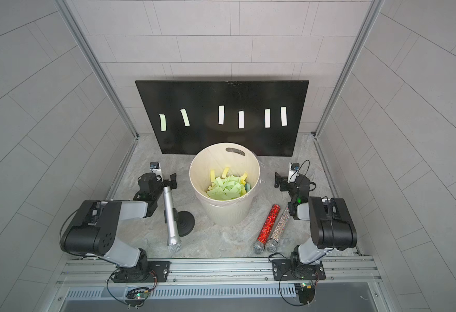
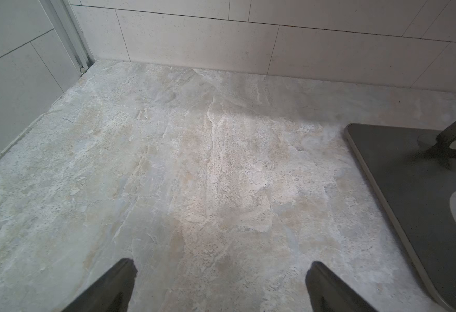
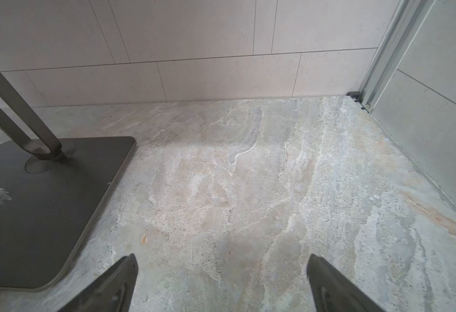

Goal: Remove the sticky note from the monitor
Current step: Tear off the sticky note from the monitor.

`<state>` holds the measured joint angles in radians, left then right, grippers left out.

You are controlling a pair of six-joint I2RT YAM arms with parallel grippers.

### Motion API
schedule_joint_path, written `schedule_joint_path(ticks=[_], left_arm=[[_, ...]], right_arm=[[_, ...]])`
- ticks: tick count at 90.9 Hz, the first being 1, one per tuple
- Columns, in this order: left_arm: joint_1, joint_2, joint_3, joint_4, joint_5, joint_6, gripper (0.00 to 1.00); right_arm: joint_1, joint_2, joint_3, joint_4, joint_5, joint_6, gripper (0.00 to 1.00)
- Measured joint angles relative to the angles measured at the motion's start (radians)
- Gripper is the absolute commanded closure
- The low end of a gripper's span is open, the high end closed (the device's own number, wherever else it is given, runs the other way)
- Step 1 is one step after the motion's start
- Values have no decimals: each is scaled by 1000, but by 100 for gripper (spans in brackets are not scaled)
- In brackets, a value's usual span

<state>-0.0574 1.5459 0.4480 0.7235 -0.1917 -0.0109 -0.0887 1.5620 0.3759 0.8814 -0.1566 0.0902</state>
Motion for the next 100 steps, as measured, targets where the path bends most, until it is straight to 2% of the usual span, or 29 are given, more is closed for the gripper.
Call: schedule_joint_path(ticks=[56, 68, 82, 100], left_arm=[[-3, -8, 2, -13, -20, -2, 0], [-11, -68, 88, -228, -119, -46, 0], [-13, -118, 257, -449, -266, -136, 0], [-13, -219, 341, -760, -373, -279, 0]], right_arm=[[-12, -2, 0, 3, -19, 1, 0], [-12, -112, 15, -125, 6, 21, 0], [-12, -263, 149, -352, 11, 62, 0], [-12, -435, 193, -540, 35, 203, 0]])
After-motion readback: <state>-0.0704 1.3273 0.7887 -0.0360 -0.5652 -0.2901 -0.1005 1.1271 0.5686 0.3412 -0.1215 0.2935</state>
